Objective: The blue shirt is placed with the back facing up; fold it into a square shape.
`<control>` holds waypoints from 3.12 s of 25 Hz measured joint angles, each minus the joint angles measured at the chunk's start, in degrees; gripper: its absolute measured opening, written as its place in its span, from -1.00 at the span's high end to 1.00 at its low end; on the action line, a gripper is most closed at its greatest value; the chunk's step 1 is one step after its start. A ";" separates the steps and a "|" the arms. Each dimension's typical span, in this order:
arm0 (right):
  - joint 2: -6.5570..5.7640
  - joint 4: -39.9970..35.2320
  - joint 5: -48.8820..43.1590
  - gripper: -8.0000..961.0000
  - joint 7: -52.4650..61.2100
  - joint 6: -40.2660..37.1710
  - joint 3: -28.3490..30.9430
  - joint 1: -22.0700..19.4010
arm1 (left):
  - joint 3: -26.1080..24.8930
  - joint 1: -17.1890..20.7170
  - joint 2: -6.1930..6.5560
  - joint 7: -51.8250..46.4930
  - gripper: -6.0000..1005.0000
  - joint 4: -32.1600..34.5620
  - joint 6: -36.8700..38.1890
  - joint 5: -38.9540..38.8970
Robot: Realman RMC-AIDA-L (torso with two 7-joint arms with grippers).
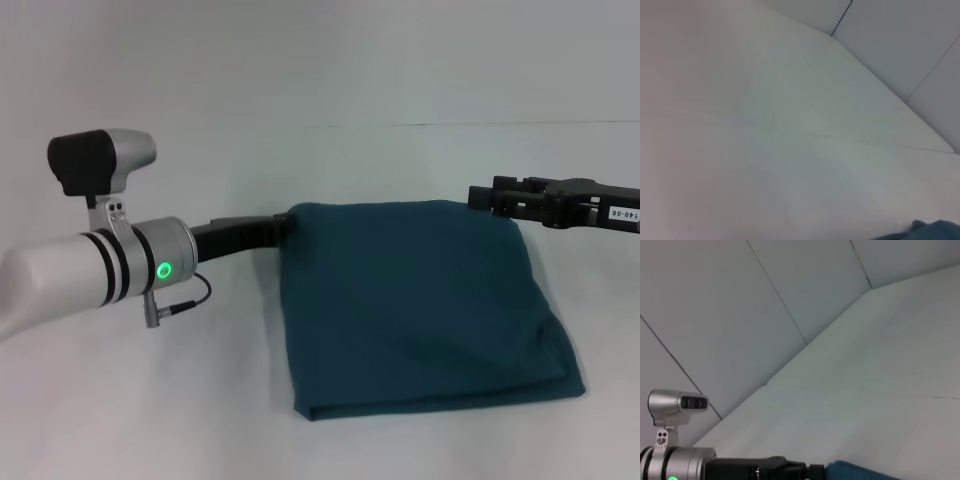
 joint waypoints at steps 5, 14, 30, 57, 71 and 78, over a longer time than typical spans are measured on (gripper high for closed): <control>0.06 0.01 0.00 -0.57 -0.02 0.10 -0.02 0.00 | -0.03 -0.36 0.04 -0.04 0.99 1.23 -0.66 -0.26; 0.11 0.09 0.00 -0.58 -0.04 0.39 -0.02 0.18 | 0.21 -0.93 0.46 -1.34 0.97 2.02 -1.31 -0.14; 0.74 0.18 0.00 -0.62 -0.13 1.75 -0.77 0.64 | 0.16 1.06 0.52 -1.40 0.71 4.52 2.08 -0.28; 2.46 0.29 -5.65 -0.92 -17.30 -23.56 1.52 -6.94 | -1.31 20.88 -0.02 12.84 -0.80 23.96 52.79 2.41; 2.53 0.26 -6.54 -0.91 -17.40 -21.79 1.48 -5.96 | -0.12 19.65 0.05 15.45 -0.80 23.60 53.27 7.44; 2.48 0.26 -6.64 -0.91 -16.95 -21.11 1.48 -5.78 | -0.12 19.29 0.14 15.48 -0.80 23.63 53.37 7.52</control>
